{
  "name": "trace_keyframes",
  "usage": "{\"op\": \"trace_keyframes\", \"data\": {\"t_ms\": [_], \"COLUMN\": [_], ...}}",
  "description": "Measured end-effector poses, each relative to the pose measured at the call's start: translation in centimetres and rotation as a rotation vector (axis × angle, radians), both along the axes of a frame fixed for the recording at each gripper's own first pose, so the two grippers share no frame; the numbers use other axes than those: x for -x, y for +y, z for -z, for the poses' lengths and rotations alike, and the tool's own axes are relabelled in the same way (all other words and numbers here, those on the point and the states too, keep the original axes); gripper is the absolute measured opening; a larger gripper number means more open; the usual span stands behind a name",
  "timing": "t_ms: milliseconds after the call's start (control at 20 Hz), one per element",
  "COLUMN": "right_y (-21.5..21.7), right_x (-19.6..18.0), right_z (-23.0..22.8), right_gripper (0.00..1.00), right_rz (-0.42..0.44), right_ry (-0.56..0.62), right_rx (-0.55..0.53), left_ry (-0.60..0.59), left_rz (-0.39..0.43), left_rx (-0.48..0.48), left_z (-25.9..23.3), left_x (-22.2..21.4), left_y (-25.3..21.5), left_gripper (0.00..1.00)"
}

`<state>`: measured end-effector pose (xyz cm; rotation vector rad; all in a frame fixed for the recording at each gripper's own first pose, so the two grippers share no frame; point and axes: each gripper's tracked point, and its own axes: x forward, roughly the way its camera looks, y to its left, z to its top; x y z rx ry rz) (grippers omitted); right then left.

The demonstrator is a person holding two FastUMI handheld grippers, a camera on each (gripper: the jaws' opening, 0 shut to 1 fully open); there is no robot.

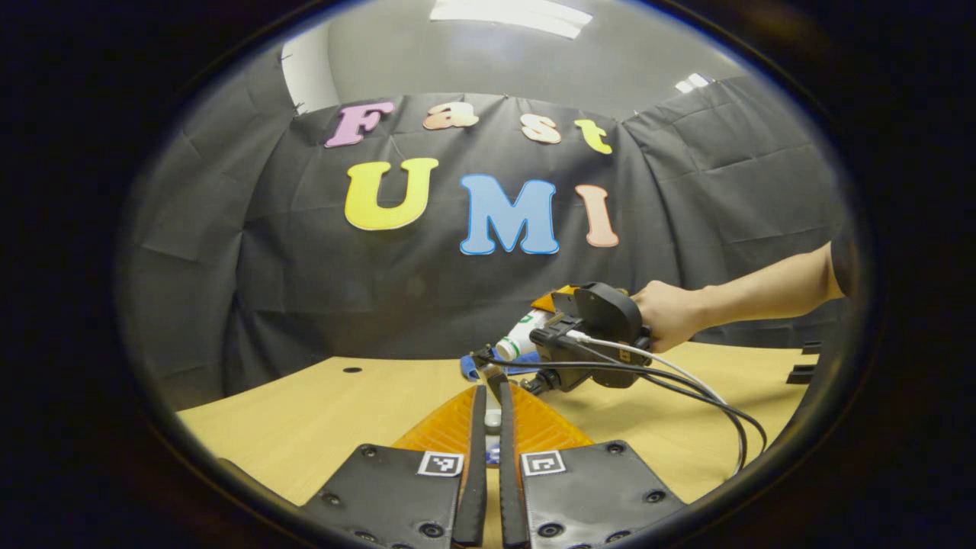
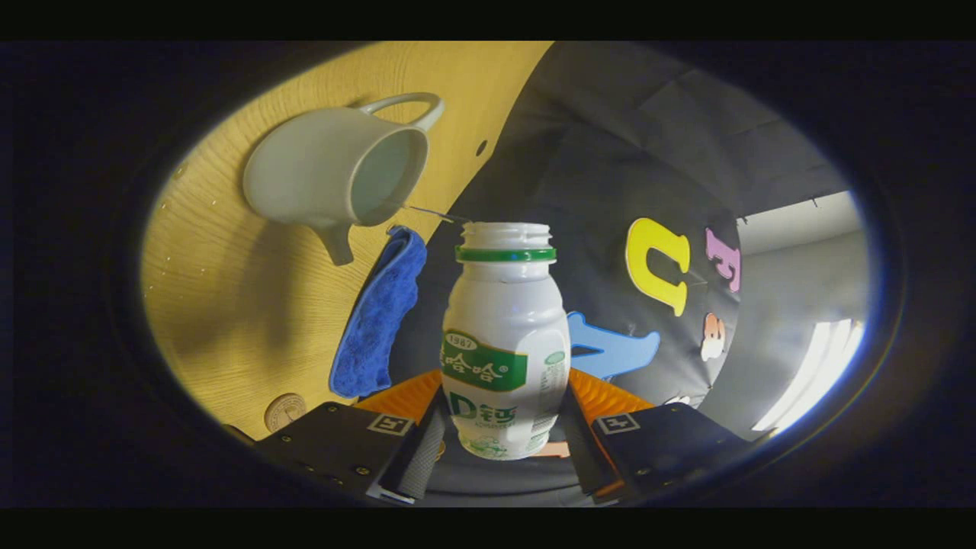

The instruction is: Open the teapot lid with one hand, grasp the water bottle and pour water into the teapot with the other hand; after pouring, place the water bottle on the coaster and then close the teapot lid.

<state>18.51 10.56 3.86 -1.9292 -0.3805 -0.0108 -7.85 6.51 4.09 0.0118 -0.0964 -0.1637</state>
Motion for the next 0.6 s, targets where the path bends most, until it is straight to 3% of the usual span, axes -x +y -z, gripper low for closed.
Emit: {"op": "trace_keyframes", "data": {"t_ms": [600], "right_y": [0.4], "right_x": [0.2], "right_z": [1.8], "right_gripper": [0.72], "right_rz": [0.003], "right_ry": [0.020], "right_rx": [0.031], "left_ry": [-0.016], "left_rz": [-0.005], "left_rx": [0.000], "left_z": [-0.1], "left_x": [0.0], "left_y": [0.1], "left_gripper": [0.14]}}
